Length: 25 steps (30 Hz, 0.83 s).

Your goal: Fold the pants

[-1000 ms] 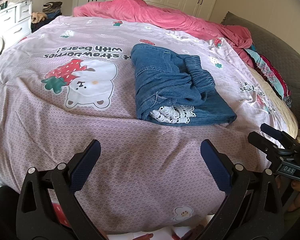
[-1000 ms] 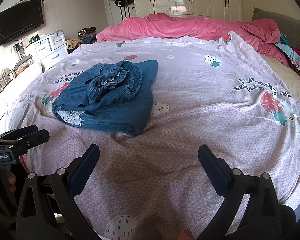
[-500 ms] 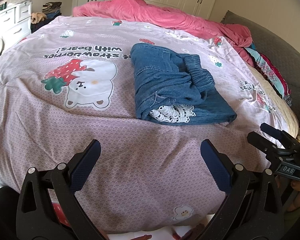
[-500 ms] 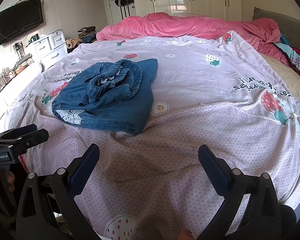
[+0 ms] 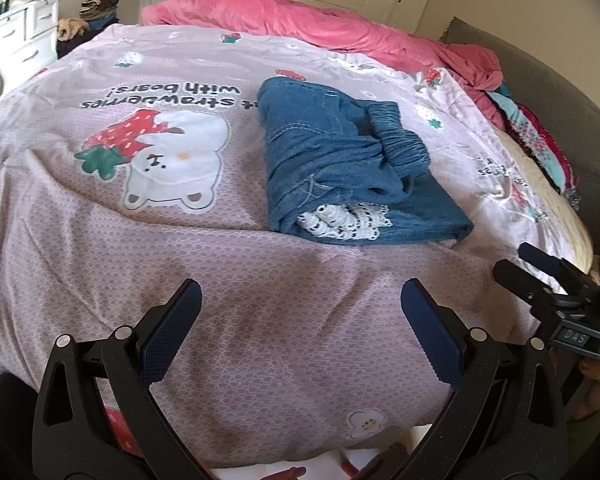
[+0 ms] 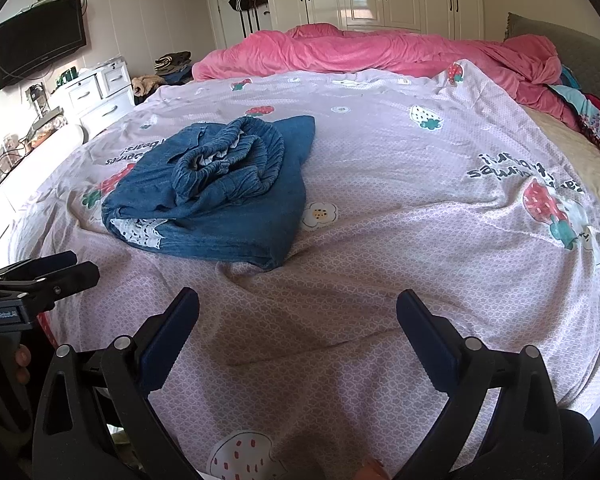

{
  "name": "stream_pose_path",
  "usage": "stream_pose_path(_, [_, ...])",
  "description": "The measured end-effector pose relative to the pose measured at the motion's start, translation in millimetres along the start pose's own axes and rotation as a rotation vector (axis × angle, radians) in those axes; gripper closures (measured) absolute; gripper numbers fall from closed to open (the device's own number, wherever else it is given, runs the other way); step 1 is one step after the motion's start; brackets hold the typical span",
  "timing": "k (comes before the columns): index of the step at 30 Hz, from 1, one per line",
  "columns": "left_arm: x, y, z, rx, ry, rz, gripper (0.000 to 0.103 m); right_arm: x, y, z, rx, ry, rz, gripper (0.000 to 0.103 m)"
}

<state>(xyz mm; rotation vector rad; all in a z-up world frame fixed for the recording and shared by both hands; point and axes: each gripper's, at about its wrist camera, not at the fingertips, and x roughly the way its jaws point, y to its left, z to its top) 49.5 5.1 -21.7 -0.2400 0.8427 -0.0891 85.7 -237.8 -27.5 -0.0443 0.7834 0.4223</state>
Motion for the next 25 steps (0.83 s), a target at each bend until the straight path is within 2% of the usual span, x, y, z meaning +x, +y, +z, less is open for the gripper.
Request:
stream_pose_path(5, [-1.2, 1.2, 2.2, 0.007, -0.004, -0.009, 0.009, 3.8, -3.6, -0.3, 0.007, 0.009, 0.001, 0.004])
stream_pose_path(9, [-2.7, 4.8, 6.3, 0.004, -0.019, 0.038, 0.009, 8.1, -9.5, 1.3, 0.015, 0.023, -0.005, 0.004])
stream_pose_path(12, [-5.3, 16.9, 10.0, -0.047, -0.034, -0.005, 0.009, 11.0, -17.1, 4.3, 0.025, 0.032, -0.021, 0.004])
stream_pose_path(15, [-8.6, 34.1, 20.7, -0.066, -0.036, 0.001, 0.009, 10.3, -35.2, 13.0, 0.05, 0.029, -0.054, 0.004])
stream_pose_path(17, [-9.5, 51.2, 33.4, -0.065, -0.046, 0.076, 0.009, 4.6, -66.7, 26.5, 0.096, 0.013, -0.107, 0.004])
stream_pose_path(18, [-7.9, 66.5, 43.9, -0.067, -0.046, 0.142, 0.009, 2.9, -80.3, 32.3, 0.115, 0.007, -0.135, 0.004])
stream_pose_path(20, [0.6, 103.3, 66.2, -0.066, -0.031, 0.258, 0.009, 4.1, -131.7, 50.7, 0.173, 0.011, -0.208, 0.004])
stream_pose_path(21, [5.0, 116.3, 73.9, -0.069, -0.02, 0.285, 0.009, 8.6, -164.1, 59.4, 0.241, 0.032, -0.235, 0.004])
stream_pose_path(23, [22.6, 159.4, 97.5, -0.092, 0.021, 0.382, 0.009, 18.9, -216.2, 71.2, 0.333, 0.059, -0.245, 0.004])
stream_pose_path(24, [28.2, 174.2, 104.9, -0.106, 0.027, 0.422, 0.009, 25.6, -245.7, 80.7, 0.334, 0.084, -0.359, 0.004])
stream_pose_path(25, [34.7, 190.3, 112.7, -0.116, 0.023, 0.466, 0.009, 28.5, -260.2, 87.0, 0.313, 0.083, -0.438, 0.004])
